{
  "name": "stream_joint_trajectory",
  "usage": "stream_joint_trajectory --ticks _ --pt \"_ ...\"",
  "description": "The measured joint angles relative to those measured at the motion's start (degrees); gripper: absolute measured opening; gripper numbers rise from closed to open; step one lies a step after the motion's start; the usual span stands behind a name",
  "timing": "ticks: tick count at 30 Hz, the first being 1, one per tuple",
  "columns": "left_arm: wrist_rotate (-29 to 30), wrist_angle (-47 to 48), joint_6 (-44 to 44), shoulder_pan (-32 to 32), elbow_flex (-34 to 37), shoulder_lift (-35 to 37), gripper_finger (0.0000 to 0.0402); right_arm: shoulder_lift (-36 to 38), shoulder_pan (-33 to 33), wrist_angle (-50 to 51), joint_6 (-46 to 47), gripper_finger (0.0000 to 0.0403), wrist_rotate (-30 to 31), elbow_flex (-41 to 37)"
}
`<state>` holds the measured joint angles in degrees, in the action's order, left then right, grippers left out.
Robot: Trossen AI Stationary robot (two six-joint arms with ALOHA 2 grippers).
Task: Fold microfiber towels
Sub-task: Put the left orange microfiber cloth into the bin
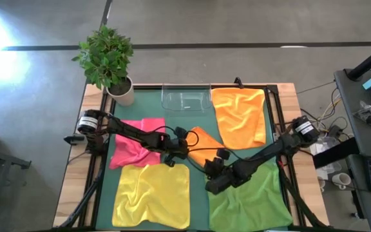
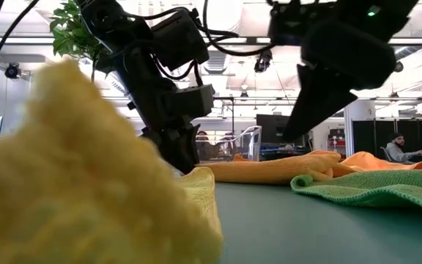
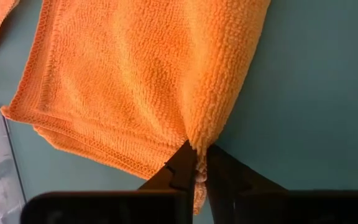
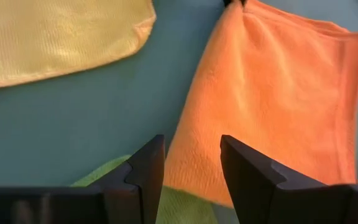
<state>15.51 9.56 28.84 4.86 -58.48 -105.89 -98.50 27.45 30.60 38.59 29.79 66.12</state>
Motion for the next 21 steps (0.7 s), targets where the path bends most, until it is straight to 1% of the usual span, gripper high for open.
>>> stream_joint_trajectory --ticks 4,11,14,18,21 --pt "0.0 0.0 0.0 0.0 0.0 0.0 0.0013 -0.4 -1.8 -2.2 -2.1 0.0148 -2.8 0.0" --pt "-0.1 0.0 0.0 0.0 0.0 0.0 0.0013 -3.4 -2.9 -2.6 -2.2 0.0148 -3.5 0.0" --pt "-0.2 0.0 0.0 0.0 0.0 0.0 0.0013 -4.7 -2.9 -2.5 -2.1 0.0148 -5.8 0.0" --pt "-0.2 0.0 0.0 0.0 0.0 0.0 0.0013 -6.6 -3.3 -2.2 -1.7 0.0148 -5.8 0.0" --pt "-0.2 0.0 -0.1 0.0 0.0 0.0 0.0013 -7.3 -4.1 -2.3 -0.3 0.0138 -5.3 0.1"
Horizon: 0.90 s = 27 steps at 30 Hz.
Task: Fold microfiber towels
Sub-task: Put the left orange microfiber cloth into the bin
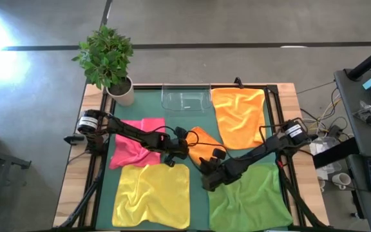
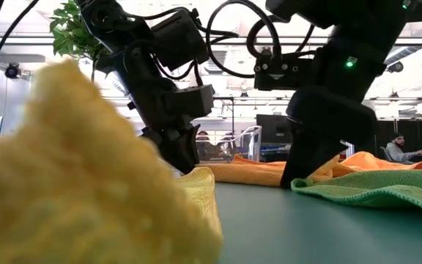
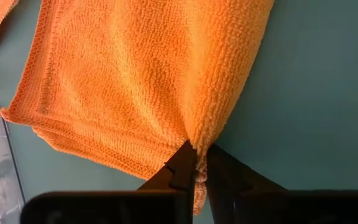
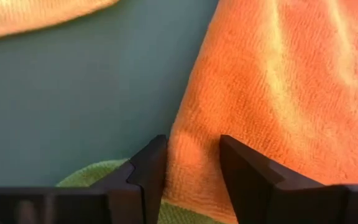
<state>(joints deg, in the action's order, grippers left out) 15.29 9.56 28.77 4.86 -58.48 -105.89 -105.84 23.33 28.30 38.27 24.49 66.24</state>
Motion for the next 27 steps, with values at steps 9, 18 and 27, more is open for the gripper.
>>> stream_joint_trajectory --ticks 9,18,27 --pt "-0.5 0.5 0.0 0.1 0.0 0.7 0.0013 -0.6 -1.4 0.6 1.2 0.0020 0.8 0.0" --pt "-0.7 7.4 0.1 0.6 -0.8 3.9 0.0013 0.4 -1.5 5.4 1.6 0.0010 -0.9 3.4" --pt "-0.3 15.4 0.0 2.5 -3.2 15.4 0.0013 1.5 -1.4 21.7 2.8 0.0009 2.3 17.7"
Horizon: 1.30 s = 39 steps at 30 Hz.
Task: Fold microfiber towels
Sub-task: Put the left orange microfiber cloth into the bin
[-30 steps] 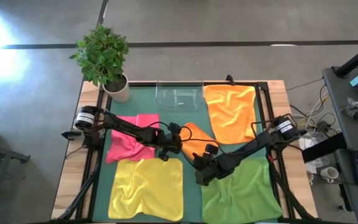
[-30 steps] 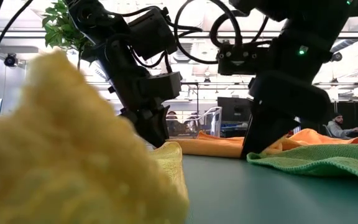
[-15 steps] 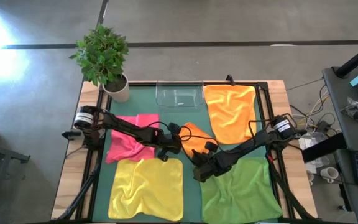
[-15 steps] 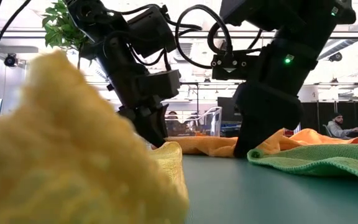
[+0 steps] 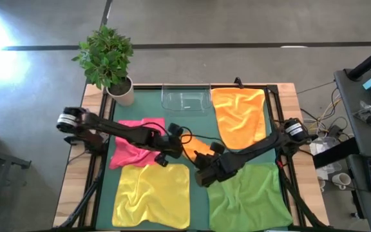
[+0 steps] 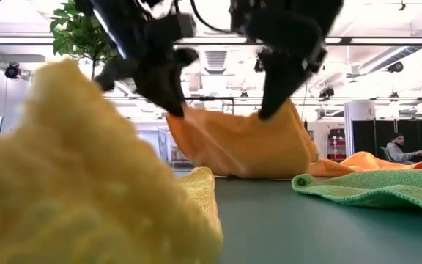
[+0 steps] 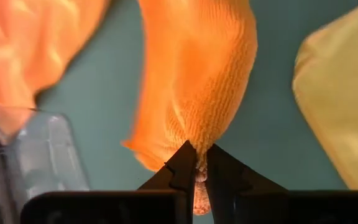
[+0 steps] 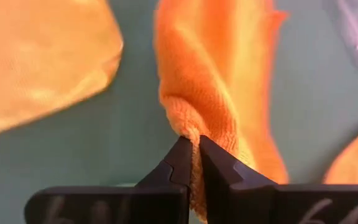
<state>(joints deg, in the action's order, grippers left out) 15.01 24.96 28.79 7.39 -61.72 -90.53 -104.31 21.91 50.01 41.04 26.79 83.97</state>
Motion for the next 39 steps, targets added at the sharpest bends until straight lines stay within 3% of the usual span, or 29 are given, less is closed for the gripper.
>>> stream_joint_trajectory --ticks 13,17,23,31,39 --pt "0.5 3.3 -3.0 -0.2 -0.6 11.7 0.0013 1.2 -2.2 8.2 -1.2 0.0009 6.8 11.1" --pt "4.1 4.1 -2.9 -0.2 -0.6 13.2 0.0013 1.5 -3.6 11.8 -2.1 0.0009 9.3 15.2" --pt "13.2 4.4 -0.8 -0.3 -1.9 13.8 0.0013 1.6 -6.8 12.9 -7.6 0.0009 9.5 19.3" --pt "18.0 4.0 0.7 -1.1 -5.3 13.8 0.0013 1.6 -11.7 12.8 -17.4 0.0009 10.9 25.1" --pt "19.5 3.2 1.9 -7.8 -7.1 13.8 0.0013 1.7 -20.1 12.6 -30.9 0.0009 10.9 29.7"
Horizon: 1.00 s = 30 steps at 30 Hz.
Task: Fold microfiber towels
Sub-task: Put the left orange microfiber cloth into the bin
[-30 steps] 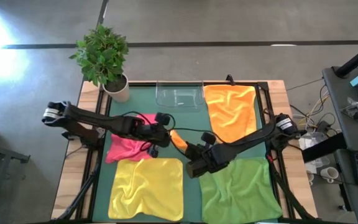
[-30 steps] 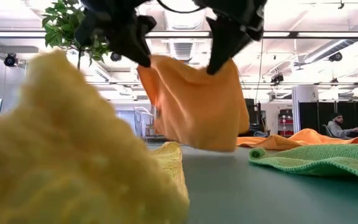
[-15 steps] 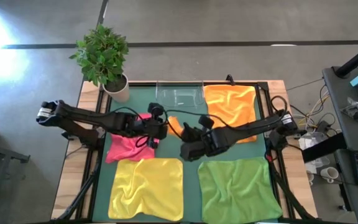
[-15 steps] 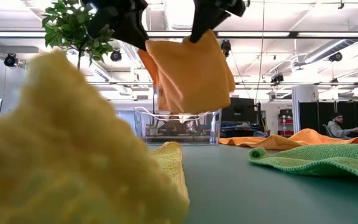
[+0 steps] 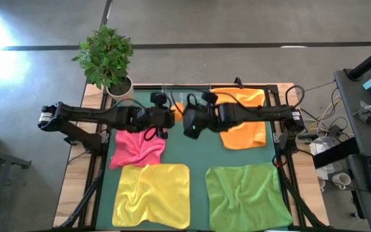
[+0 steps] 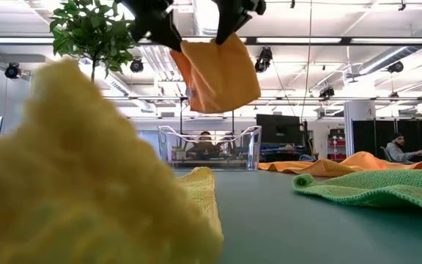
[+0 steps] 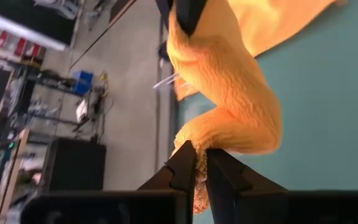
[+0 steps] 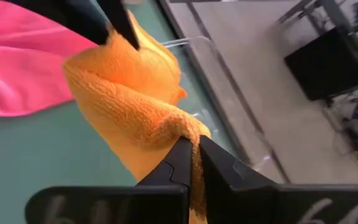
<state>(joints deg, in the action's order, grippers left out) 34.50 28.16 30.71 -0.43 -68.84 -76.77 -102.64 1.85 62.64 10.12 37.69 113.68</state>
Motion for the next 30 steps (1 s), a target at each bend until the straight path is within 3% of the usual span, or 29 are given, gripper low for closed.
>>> stream_joint_trajectory --ticks 5,9,14,23,30 --pt "-1.1 -2.7 0.3 -5.9 0.1 0.0 0.0013 0.1 -6.5 -2.0 -8.9 0.0008 -3.2 0.0" --pt "-5.6 -7.8 0.7 -11.2 0.5 -1.1 0.0013 0.1 -12.6 -6.9 -15.4 0.0008 -9.2 -1.4" --pt "-7.2 -9.9 3.2 -16.4 0.1 -6.0 0.0013 0.1 -20.2 -14.3 -21.1 0.0008 -19.1 -4.7" --pt "-8.7 -10.0 6.6 -21.2 -0.1 -13.6 0.0013 0.1 -30.7 -25.2 -27.3 0.0008 -34.6 -14.0" --pt "-8.8 -10.0 9.1 -23.9 -1.6 -15.7 0.0013 0.1 -35.0 -31.8 -30.7 0.0008 -39.2 -19.7"
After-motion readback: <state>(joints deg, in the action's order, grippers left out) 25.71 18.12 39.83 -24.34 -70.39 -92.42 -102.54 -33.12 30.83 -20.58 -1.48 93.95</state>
